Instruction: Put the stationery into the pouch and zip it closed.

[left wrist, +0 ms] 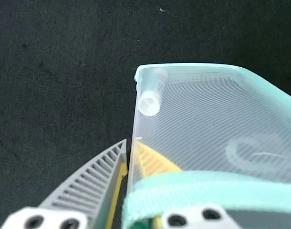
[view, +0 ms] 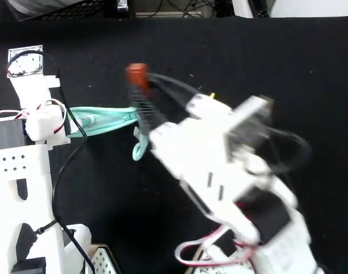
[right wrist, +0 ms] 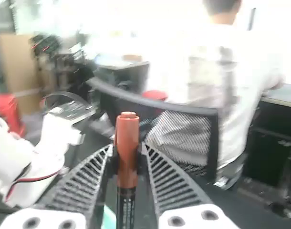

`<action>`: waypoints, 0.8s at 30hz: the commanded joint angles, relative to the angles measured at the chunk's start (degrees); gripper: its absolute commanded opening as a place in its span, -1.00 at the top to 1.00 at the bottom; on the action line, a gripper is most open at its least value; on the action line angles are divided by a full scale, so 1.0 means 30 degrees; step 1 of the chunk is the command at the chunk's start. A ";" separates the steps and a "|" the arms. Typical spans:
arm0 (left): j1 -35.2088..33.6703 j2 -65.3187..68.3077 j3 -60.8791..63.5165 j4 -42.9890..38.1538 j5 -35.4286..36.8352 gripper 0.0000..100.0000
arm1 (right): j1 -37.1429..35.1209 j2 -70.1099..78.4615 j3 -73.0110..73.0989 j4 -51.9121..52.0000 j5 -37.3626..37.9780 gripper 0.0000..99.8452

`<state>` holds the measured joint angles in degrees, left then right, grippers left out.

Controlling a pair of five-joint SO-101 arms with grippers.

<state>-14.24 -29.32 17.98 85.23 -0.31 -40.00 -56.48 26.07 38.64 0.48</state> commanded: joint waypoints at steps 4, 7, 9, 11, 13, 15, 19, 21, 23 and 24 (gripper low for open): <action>0.0132 0.0264 0.1040 -0.0088 0.0117 0.94 | -0.1026 0.1744 -0.1040 -0.3780 -0.0322 0.98; 0.0132 0.0293 0.1040 -0.0117 0.0117 0.94 | -0.1026 0.2154 -0.0923 -0.5216 -0.0322 0.98; 0.0132 0.0293 0.1011 -0.0117 0.0117 0.94 | -0.1201 0.2388 -0.0425 -0.6300 -0.0352 0.98; 0.0073 0.0264 0.0982 -0.0117 0.0117 0.94 | -0.1729 0.2623 0.0190 -0.7560 -0.0352 0.98; 0.0015 0.0293 0.0952 -0.0117 0.0117 0.94 | -0.2081 0.2916 0.0864 -0.8938 -0.0322 0.98; 0.0015 0.0293 0.0952 -0.0117 0.0117 0.94 | -0.2168 0.3414 0.1392 -1.0286 -0.0322 0.98; 0.0015 0.0293 0.0952 -0.0117 0.0117 0.94 | -0.2051 0.4674 0.2505 -1.1810 -0.0234 0.98; 0.0015 0.0293 0.0952 -0.0117 0.0117 0.94 | -0.2022 0.5084 0.3238 -1.2044 -0.0176 0.98; 0.0015 0.0293 0.0952 -0.0117 0.0117 0.94 | -0.1700 0.5114 0.3971 -1.2132 -0.0176 0.98; 0.0015 0.0322 0.0982 -0.0117 0.0117 0.94 | -0.1465 0.5114 0.4293 -1.2132 -0.0176 0.98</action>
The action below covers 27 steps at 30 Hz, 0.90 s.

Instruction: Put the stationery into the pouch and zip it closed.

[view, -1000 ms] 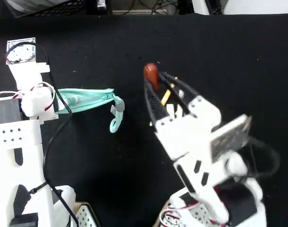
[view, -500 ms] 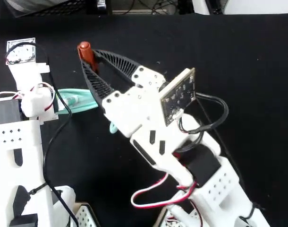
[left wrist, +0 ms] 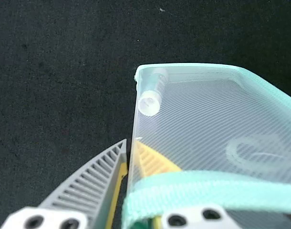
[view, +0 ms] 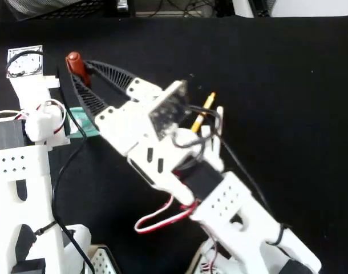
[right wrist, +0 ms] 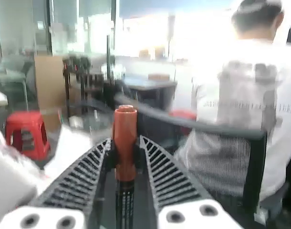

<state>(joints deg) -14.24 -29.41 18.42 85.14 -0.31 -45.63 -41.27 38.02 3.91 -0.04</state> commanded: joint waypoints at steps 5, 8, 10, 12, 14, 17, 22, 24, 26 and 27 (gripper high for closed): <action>0.0015 0.0352 0.0777 -0.0088 0.0117 0.94 | 0.1289 -0.1363 0.2183 -0.0440 0.0000 0.98; 0.0015 0.0352 0.0777 -0.0088 0.0117 0.94 | 0.1231 -0.3355 0.4059 0.0293 0.0000 0.98; 0.0015 0.0352 0.0777 -0.0088 0.0117 0.94 | 0.0821 -0.5026 0.5114 0.1524 0.0059 0.98; 0.0015 0.0352 0.0777 -0.0088 0.0117 0.94 | 0.0322 -0.6520 0.5846 0.3106 0.1026 0.96; 0.0015 0.0352 0.0777 -0.0088 0.0117 0.94 | -0.0791 -0.7604 0.6139 0.4835 0.2755 0.91; 0.0015 0.0352 0.0777 -0.0088 0.0117 0.94 | -0.2344 -0.7751 0.5436 0.7443 0.4982 0.78; 0.0015 0.0352 0.0835 -0.0088 0.0117 0.94 | -0.3018 -0.6784 0.2271 1.0960 0.5333 0.57; 0.0015 0.0352 0.0835 -0.0088 0.0117 0.94 | -0.2725 -0.6696 0.0454 1.2659 0.5363 0.58; 0.0015 0.0352 0.0835 -0.0088 0.0117 0.94 | -0.1905 -0.6901 -0.1421 1.4505 0.5363 0.60; 0.0015 0.0352 0.0835 -0.0088 0.0117 0.94 | -0.1436 -0.7106 -0.2447 1.5385 0.5363 0.61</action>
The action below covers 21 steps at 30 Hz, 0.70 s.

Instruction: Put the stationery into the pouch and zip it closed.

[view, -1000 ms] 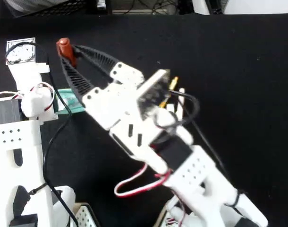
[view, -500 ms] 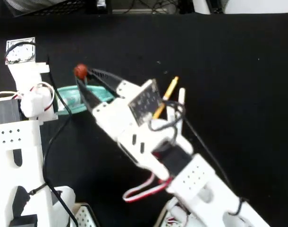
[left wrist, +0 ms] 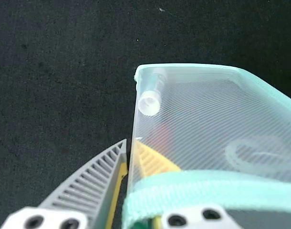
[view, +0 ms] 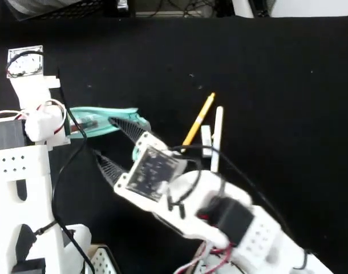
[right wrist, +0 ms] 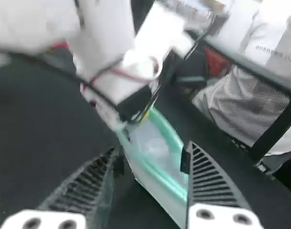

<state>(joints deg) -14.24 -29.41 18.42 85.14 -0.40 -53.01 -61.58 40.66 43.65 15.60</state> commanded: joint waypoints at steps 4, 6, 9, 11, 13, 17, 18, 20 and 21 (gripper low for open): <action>0.0015 0.0352 0.0806 -0.0088 0.0147 0.94 | 0.5040 -0.1363 -0.5407 0.4249 0.0147 0.77; 0.0015 0.0352 0.0806 -0.0088 0.0147 0.94 | 0.7795 -0.1538 -0.4733 0.4630 0.0117 0.89; 0.0015 0.0352 0.0806 -0.0088 0.0147 0.94 | 1.1136 -0.0659 -0.2535 0.5802 0.0000 0.87; 0.0015 0.0352 0.0806 -0.0088 0.0147 0.94 | 1.2982 0.0718 -0.1040 0.5919 -0.0908 0.77; 0.0015 0.0352 0.0835 -0.0088 0.0147 0.94 | 1.4447 0.2652 -0.0190 0.5656 -0.2168 0.68; 0.0015 0.0352 0.0864 -0.0088 0.0147 0.94 | 1.5267 0.7751 -0.0249 0.4454 -0.3868 0.66; 0.0015 0.0352 0.0864 -0.0088 0.0147 0.94 | 1.5297 0.9187 -0.0630 0.4073 -0.4103 0.66; 0.0015 0.0352 0.0894 -0.0088 0.0147 0.94 | 1.5531 1.2059 -0.1890 0.3458 -0.4835 0.66; 0.0015 0.0352 0.0894 -0.0088 0.0147 0.94 | 1.5766 1.3465 -0.2799 0.3341 -0.5216 0.66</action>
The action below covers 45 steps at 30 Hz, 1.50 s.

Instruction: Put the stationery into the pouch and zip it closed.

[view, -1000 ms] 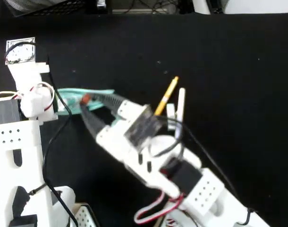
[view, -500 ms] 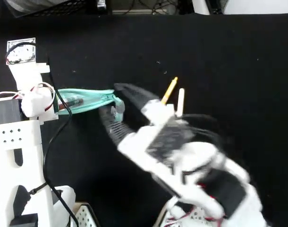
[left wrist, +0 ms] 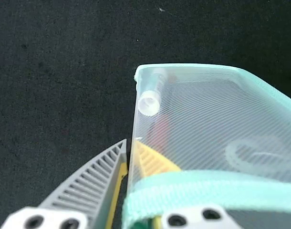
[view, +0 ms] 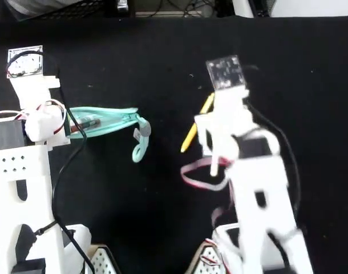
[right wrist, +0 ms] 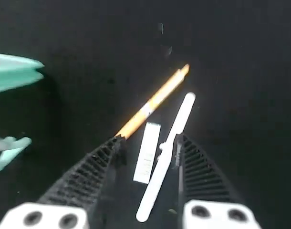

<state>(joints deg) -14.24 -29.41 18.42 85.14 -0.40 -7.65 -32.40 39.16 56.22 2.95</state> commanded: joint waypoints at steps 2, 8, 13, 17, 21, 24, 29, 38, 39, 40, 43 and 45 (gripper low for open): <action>0.0015 0.0352 0.0894 -0.0088 0.0147 0.94 | 0.1026 0.6462 -0.4527 -0.0908 -0.1553 0.66; 0.0015 0.0352 0.0894 -0.0088 0.0117 0.94 | 0.1231 1.3758 -1.1267 0.0527 -0.2491 0.66; 0.0015 0.0352 0.0894 -0.0088 0.0117 0.94 | 0.1260 1.8505 -1.6513 0.2227 -0.3751 0.66; 0.0015 0.0352 0.0894 -0.0088 0.0117 0.94 | 0.1407 2.1289 -2.0117 0.3868 -0.4718 0.66; 0.0015 0.0352 0.0923 -0.0088 0.0117 0.94 | 0.1612 2.3458 -2.3136 0.5392 -0.5392 0.66; 0.0015 0.0352 0.0923 -0.0088 0.0117 0.94 | 0.1817 2.4952 -2.4894 0.6242 -0.5538 0.66; 0.0015 0.0352 0.0923 -0.0088 0.0117 0.94 | 0.1817 2.7414 -2.7385 0.7092 -0.5656 0.66; 0.0015 0.0352 0.0923 -0.0088 0.0117 0.94 | 0.1465 3.0227 -3.1692 0.9026 -0.3253 0.98; 0.0015 0.0352 0.0923 -0.0088 0.0117 0.94 | 0.1524 3.0315 -3.2161 0.9231 -0.3165 0.98; 0.0015 0.0352 0.0923 -0.0088 0.0117 0.94 | 0.1553 3.0344 -3.2601 0.9495 -0.3136 0.98; 0.0015 0.0352 0.0923 -0.0088 0.0117 0.94 | 0.1436 3.0315 -3.3597 1.0286 -0.2344 0.98; 0.0015 0.0352 0.0923 -0.0088 0.0117 0.94 | 0.1348 3.0315 -3.4476 1.0989 -0.2081 0.98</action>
<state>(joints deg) -14.24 -29.41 18.42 85.14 -0.40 -2.64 59.56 -58.77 86.81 -4.79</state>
